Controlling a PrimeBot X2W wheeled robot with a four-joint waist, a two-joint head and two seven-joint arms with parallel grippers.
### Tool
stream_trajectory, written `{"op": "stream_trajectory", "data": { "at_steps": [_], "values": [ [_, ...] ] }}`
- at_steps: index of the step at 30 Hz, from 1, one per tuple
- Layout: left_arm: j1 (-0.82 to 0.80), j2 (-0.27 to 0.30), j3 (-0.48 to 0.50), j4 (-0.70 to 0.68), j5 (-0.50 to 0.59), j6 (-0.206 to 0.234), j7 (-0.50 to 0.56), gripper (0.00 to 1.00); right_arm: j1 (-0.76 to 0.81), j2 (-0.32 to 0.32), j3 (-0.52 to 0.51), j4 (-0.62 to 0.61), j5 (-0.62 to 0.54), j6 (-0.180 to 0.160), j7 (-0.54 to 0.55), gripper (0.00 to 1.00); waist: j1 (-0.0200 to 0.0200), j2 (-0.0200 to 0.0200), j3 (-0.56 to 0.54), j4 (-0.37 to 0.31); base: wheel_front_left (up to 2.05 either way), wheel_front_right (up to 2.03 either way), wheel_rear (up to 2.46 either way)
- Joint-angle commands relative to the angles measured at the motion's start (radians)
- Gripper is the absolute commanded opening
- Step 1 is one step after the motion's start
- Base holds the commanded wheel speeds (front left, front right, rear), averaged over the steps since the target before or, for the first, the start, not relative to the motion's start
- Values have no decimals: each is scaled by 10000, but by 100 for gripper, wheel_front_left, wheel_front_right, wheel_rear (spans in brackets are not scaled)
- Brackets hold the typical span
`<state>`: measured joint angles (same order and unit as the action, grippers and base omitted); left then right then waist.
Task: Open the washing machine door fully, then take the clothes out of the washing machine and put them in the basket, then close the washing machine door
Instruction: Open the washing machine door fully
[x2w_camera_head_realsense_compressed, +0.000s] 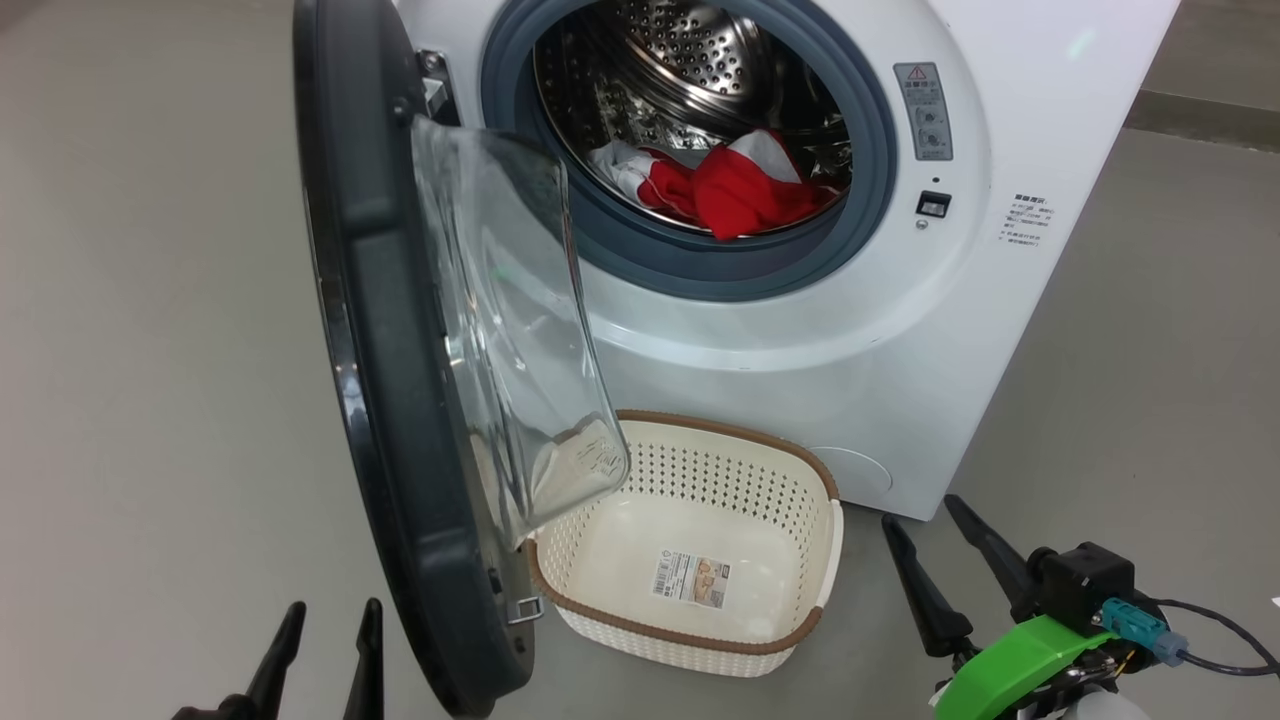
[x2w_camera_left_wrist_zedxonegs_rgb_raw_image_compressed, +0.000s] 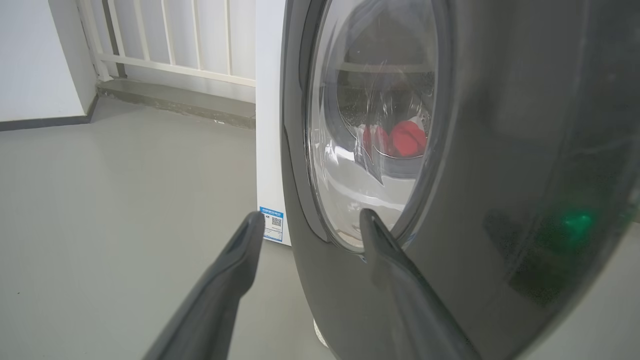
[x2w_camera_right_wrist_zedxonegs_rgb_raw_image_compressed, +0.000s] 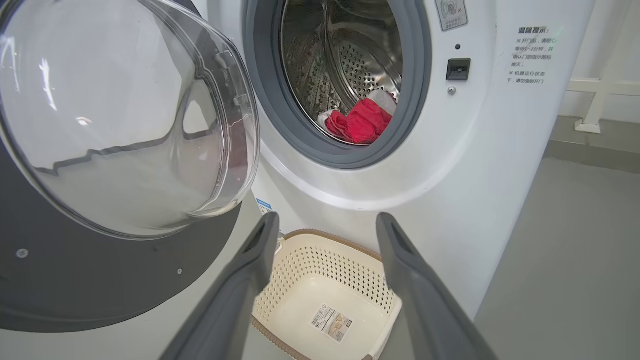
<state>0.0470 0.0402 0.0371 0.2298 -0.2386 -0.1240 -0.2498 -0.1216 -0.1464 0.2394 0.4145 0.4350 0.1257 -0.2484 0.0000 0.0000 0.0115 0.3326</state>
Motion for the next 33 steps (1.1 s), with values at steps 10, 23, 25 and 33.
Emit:
{"op": "stream_trajectory", "data": {
  "at_steps": [10,23,25,33],
  "values": [
    [-242,100,293,-178,56,-64,-120,100,280,130,-222,-219,-512,50,-133,100,0,0,-7,6,0,0,0],
    [-267,100,367,-361,2,-51,-120,0,367,270,-362,-118,-741,50,-133,100,0,0,-19,-38,0,0,0],
    [-297,100,470,-498,-36,-35,-120,0,358,278,-386,-143,-761,50,-133,100,0,0,-21,-36,0,0,0],
    [-463,100,993,-1302,-380,25,-120,0,389,319,-513,-247,-808,50,-133,100,0,0,-91,-22,0,0,0]
  ]
}}
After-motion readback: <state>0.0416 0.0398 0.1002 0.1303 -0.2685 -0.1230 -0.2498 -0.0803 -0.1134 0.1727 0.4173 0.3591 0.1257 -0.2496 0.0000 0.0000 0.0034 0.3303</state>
